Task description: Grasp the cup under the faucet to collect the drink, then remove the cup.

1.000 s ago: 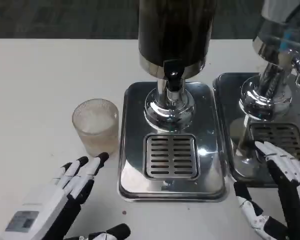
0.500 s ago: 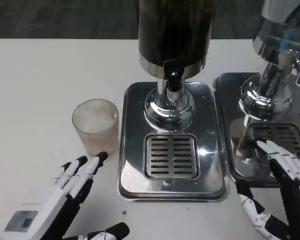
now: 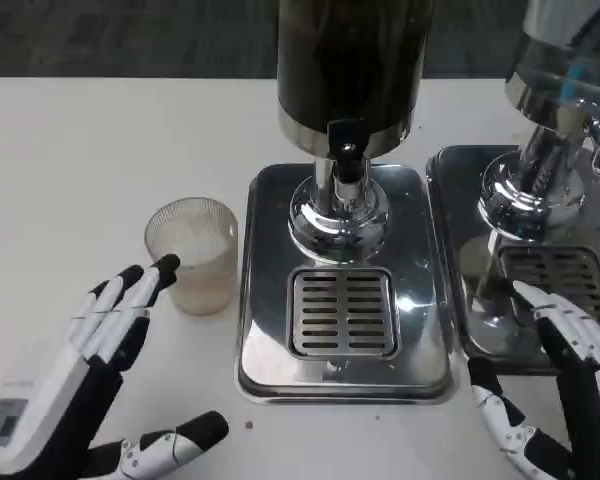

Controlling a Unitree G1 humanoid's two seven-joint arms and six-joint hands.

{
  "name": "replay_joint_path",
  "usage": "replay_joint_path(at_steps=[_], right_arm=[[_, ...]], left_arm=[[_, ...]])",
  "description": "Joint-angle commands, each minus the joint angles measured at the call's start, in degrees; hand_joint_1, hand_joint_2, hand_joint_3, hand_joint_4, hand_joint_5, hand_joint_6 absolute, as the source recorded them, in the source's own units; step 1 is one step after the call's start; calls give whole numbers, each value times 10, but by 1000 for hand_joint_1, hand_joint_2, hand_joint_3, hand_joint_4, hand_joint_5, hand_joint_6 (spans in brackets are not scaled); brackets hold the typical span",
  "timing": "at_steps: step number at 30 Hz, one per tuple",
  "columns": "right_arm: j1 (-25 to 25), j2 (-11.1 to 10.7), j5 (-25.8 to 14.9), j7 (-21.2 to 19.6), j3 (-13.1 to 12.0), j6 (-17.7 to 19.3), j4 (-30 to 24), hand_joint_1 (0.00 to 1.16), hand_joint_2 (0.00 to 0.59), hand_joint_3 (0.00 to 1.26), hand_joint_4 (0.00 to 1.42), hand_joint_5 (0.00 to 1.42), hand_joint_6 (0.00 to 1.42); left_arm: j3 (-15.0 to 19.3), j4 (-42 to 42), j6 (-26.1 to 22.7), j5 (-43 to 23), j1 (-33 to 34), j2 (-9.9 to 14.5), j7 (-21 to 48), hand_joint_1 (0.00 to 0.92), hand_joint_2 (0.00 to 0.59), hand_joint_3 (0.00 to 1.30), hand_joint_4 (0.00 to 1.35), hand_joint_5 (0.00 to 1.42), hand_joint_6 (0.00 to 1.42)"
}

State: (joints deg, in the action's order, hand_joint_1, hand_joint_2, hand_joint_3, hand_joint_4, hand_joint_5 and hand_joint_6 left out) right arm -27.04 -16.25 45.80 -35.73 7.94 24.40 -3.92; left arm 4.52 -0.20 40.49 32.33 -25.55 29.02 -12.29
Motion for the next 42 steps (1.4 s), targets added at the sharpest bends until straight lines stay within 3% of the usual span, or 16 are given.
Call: replay_joint_path(at_steps=[1,13,16,23,31,42], right_arm=[[9,3,-2,-8,1,3,9,439,420,269,266,236,319],[31,1,-3,2,11,4,18,439,420,279,304,244,322],[41,4,-1,2,18,3,24,439,420,281,314,246,326],[65,16,6,-6,38,-1,40,439,420,292,323,261,338],[86,32,12,-13,52,-4,53,439,420,302,336,263,342],[110,41,18,-17,69,-3,66,438,418,323,346,272,342]], left_arm=[[14,32,10,-26,28,-2,-9,0,74,0,0,0,0],[21,161,-20,-61,162,2,-4,3,39,0,0,51,23],[16,183,-36,-57,189,7,3,55,38,0,0,85,58],[-3,236,-52,-66,245,17,26,68,35,0,0,90,63],[-27,308,-51,-66,293,35,39,151,32,0,0,120,106],[-64,383,-55,-51,333,58,35,157,30,0,0,126,113]])
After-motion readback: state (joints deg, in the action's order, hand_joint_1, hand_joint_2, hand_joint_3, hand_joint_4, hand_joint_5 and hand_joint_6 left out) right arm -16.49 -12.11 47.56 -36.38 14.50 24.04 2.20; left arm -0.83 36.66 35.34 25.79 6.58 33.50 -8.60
